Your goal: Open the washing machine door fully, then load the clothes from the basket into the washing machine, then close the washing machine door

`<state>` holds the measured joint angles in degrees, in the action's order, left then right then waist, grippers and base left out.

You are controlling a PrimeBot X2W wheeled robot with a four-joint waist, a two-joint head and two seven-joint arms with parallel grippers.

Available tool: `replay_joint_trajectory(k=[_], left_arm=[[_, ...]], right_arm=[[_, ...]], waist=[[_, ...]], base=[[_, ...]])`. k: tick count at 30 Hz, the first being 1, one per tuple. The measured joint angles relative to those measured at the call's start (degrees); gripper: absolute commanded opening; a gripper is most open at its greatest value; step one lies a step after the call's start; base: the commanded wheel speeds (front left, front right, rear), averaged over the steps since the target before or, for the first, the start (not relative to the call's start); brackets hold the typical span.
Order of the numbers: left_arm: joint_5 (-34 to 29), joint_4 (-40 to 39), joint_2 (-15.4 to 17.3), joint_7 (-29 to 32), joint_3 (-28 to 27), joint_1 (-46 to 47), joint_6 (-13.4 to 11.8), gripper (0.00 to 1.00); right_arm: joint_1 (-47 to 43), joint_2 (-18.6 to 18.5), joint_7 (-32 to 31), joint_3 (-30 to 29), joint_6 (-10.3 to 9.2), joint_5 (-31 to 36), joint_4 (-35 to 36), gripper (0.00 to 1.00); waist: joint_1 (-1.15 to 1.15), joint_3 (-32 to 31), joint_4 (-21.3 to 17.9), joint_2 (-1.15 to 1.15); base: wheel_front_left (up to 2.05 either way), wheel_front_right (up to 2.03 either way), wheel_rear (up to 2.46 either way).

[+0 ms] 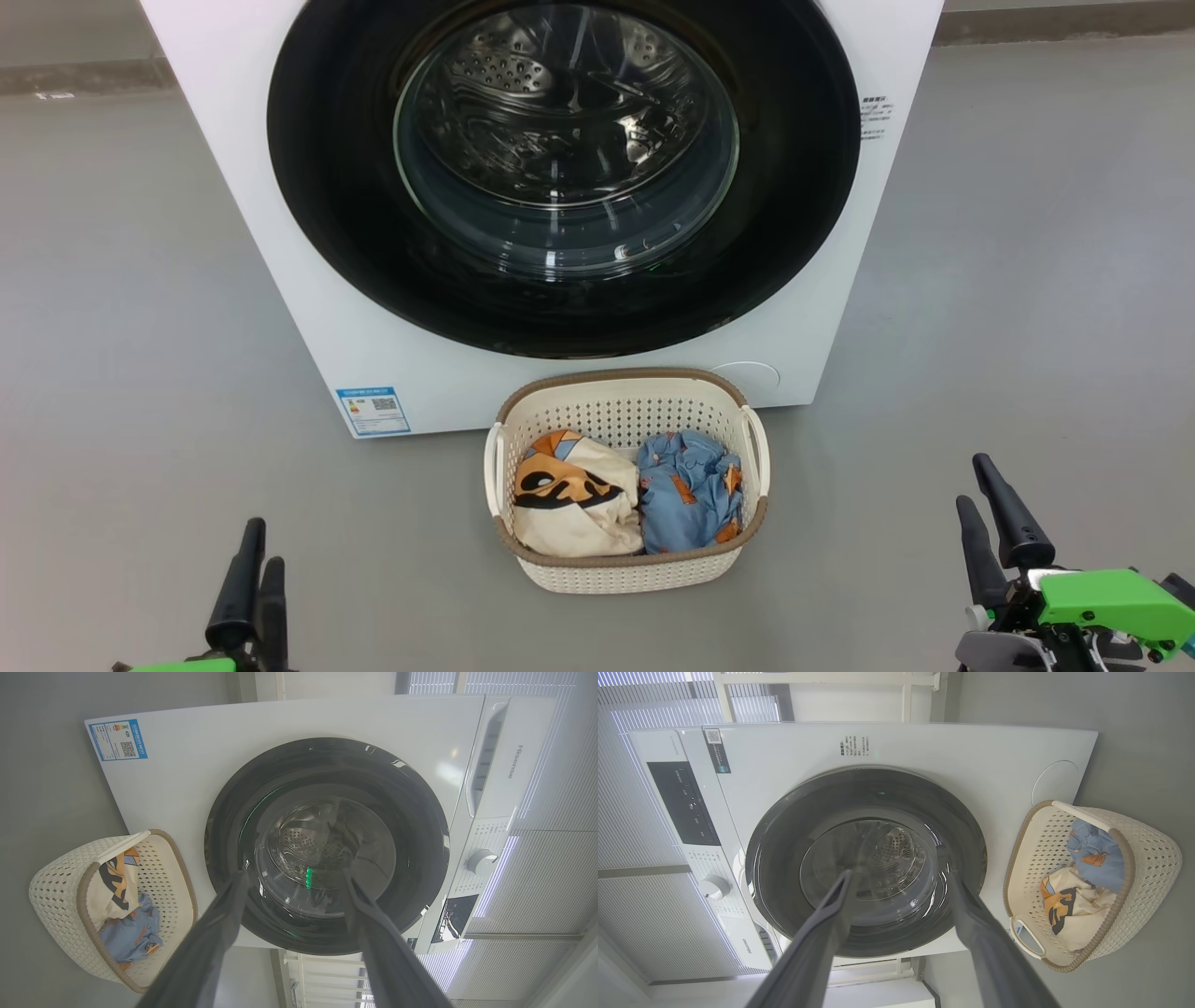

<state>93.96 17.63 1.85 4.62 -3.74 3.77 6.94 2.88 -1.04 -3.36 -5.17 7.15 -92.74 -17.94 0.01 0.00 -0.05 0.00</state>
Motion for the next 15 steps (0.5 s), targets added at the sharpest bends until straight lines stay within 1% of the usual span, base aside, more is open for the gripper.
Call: replay_joint_trajectory(k=[12,15], left_arm=[[-1.0,-0.7,0.5,-1.7,1.2,1.0,0.0,1.00],[-1.5,-0.8,0.8,-2.2,1.4,1.1,0.0,1.00]], right_arm=[[1.4,-0.7,2.0,2.4,0.00,1.7,0.9,1.00],[1.6,-0.7,2.5,3.2,0.00,3.4,1.4,1.00]], waist=[[0.00,0.0,-0.1,0.00],[0.00,0.0,-0.2,0.00]], base=[[0.00,0.00,0.00],[0.00,0.00,0.00]])
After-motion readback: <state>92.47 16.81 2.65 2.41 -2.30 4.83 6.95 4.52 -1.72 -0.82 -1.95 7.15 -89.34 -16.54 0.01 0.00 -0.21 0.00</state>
